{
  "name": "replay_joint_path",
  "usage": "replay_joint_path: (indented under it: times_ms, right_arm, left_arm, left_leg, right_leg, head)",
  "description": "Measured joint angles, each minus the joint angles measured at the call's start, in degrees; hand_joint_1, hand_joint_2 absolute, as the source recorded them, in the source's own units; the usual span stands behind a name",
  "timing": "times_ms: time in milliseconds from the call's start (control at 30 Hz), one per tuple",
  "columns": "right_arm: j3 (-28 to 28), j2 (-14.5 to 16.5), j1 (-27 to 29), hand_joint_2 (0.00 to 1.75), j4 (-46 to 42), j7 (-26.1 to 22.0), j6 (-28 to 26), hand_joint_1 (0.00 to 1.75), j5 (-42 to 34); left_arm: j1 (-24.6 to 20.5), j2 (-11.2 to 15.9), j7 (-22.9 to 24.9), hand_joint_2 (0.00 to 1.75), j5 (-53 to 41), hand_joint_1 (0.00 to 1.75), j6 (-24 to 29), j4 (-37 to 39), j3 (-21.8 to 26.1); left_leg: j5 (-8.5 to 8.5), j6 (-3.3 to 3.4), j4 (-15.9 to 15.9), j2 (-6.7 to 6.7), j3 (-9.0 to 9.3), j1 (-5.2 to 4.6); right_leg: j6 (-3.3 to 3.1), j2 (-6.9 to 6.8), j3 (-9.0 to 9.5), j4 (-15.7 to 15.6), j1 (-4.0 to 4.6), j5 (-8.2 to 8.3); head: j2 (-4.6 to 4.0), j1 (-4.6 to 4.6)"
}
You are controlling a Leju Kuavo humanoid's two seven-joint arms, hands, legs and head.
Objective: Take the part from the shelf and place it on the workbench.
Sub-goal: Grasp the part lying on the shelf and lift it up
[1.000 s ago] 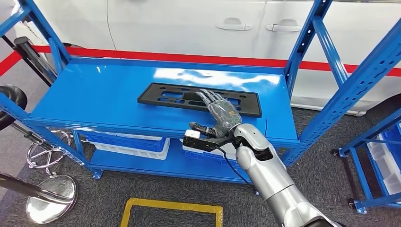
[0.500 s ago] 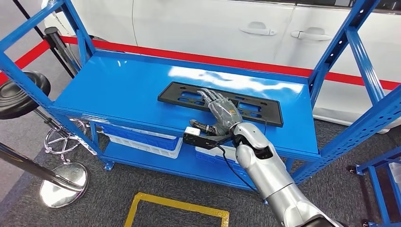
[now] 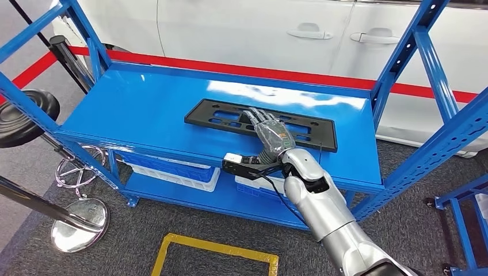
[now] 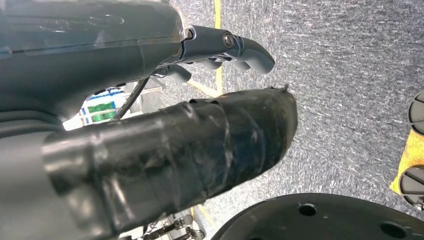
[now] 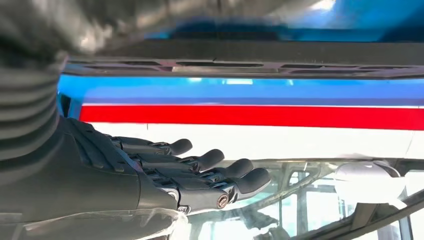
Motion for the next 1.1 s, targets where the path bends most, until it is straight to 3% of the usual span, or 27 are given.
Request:
replay_joint_path:
  times_ms: [33,133,167,700,1100]
  right_arm:
    - [0.0,0.0,0.0,1.75,0.1,0.3,-0.3,0.0,0.9]
    - [0.0,0.0,-0.2,1.75,0.2,1.2,-1.8,0.0,4.0]
    - [0.0,0.0,-0.3,1.75,0.3,1.5,-2.2,0.0,4.9]
    - [0.0,0.5,-1.2,1.75,3.3,6.8,-5.4,0.0,15.5]
    - [-3.0,1.4,-4.3,1.75,13.9,8.8,-7.0,0.0,18.2]
  left_arm:
    - [0.0,-0.1,0.0,0.0,0.0,0.0,-0.2,-0.1,0.0]
    - [0.1,-0.6,0.0,0.0,-0.1,0.0,-0.9,-0.8,0.0]
    - [0.1,-0.7,0.0,0.0,-0.1,0.0,-1.1,-1.0,0.0]
    - [0.4,-1.8,-1.4,0.0,-1.4,0.0,-2.9,-3.2,0.0]
    - [0.4,-1.3,-2.1,0.0,-2.7,0.0,-0.9,-2.8,-0.1]
  left_leg:
    - [0.18,-0.21,-0.3,0.0,0.12,0.0]
    - [0.62,-1.67,-1.2,0.0,0.44,0.12]
    - [0.58,-1.8,-1.1,0.01,0.42,0.13]
    - [0.41,-1.23,-0.6,0.01,0.18,-0.02]
    - [0.42,-1.25,-0.6,0.02,0.2,-0.01]
  right_leg:
    - [-0.09,-0.02,0.09,-0.1,0.14,0.0]
    - [-0.67,-0.06,0.32,-0.4,0.46,0.15]
    - [-0.7,-0.05,0.34,-0.5,0.39,0.23]
    - [-0.18,-0.04,0.43,-0.6,0.17,0.39]
    - [-0.19,-0.03,0.42,-0.6,0.17,0.39]
  head:
    - [0.0,0.0]
    - [0.0,0.03]
    - [0.0,0.03]
    - [0.0,0.04]
    - [0.0,0.04]
